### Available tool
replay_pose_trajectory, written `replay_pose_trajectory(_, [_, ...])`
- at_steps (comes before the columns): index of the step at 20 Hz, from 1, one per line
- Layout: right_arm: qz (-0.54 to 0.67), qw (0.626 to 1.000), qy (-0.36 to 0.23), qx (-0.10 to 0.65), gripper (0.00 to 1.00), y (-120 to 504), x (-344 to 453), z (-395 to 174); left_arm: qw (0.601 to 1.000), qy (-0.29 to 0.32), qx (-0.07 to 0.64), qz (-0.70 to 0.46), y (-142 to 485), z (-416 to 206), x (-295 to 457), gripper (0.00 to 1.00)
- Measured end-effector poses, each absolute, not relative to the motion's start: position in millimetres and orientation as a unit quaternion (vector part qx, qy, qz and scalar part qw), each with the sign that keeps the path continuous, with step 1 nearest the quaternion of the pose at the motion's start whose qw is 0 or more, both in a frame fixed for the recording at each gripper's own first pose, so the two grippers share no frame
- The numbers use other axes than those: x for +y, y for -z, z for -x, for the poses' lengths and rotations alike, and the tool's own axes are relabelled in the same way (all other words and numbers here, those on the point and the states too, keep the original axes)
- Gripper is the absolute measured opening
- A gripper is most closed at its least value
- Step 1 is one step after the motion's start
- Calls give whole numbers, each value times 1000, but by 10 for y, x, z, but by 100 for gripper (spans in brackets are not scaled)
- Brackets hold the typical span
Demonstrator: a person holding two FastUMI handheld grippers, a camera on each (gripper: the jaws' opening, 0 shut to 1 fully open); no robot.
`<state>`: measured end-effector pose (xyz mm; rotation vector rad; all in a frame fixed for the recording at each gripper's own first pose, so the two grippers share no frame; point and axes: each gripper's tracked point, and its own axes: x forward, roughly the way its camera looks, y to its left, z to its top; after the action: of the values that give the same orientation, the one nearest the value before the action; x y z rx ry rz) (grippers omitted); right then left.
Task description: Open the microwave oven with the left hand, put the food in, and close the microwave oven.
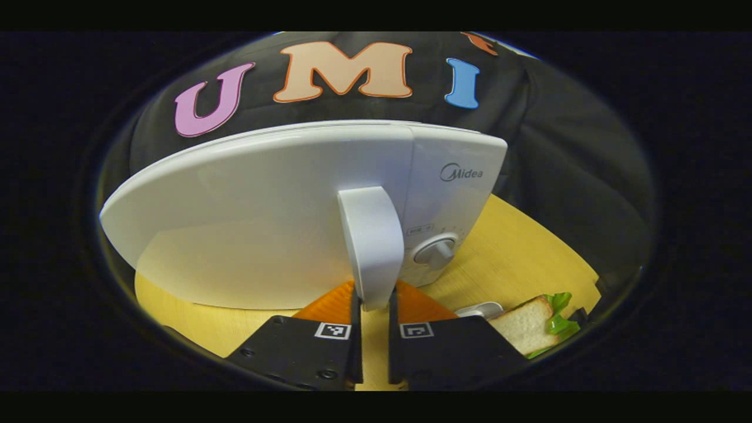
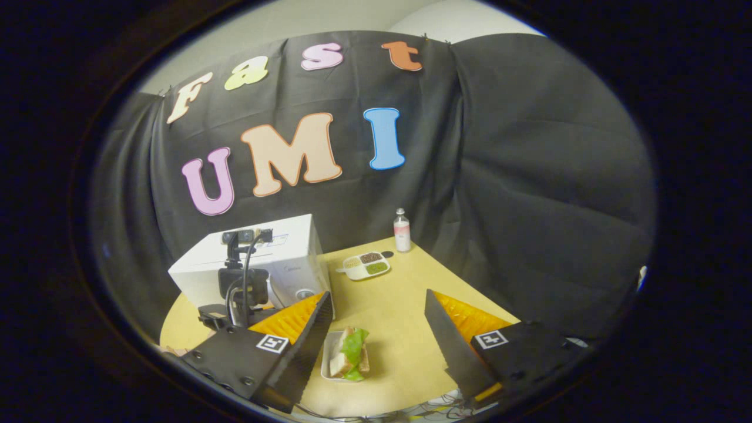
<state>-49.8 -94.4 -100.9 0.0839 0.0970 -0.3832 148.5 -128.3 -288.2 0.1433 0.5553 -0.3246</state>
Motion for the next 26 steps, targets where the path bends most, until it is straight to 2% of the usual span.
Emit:
replay_pose_trajectory(5, [-35, 981, 183, 50, 99, 1013, -903, 536, 947, 156, 270, -69, 2880, -1479, -1276, 11])
replay_pose_trajectory(16, [-37, 983, 174, 52, 99, 1041, -931, 604, 954, 137, 261, -60, 2867, -1457, -1265, 7])
replay_pose_trajectory(18, [-35, 984, 165, 59, 98, 1075, -900, 566, 949, 133, 281, -48, 2929, -1239, -1225, 6])
replay_pose_trajectory(19, [-34, 984, 161, 63, 91, 1090, -886, 542, 952, 141, 268, -48, 2877, -1070, -1191, 6])
replay_pose_trajectory(22, [-40, 987, 138, 77, 92, 1171, -778, 464, 951, 173, 247, -68, 2902, -686, -1081, 6])
replay_pose_trajectory(23, [-42, 987, 128, 82, 98, 1209, -726, 441, 950, 177, 247, -66, 2902, -570, -1030, 8])
replay_pose_trajectory(24, [-43, 988, 119, 90, 92, 1254, -683, 419, 949, 178, 251, -65, 2912, -462, -978, 9])
replay_pose_trajectory(26, [-42, 988, 97, 108, 92, 1360, -565, 381, 949, 177, 252, -71, 2909, -287, -874, 11])
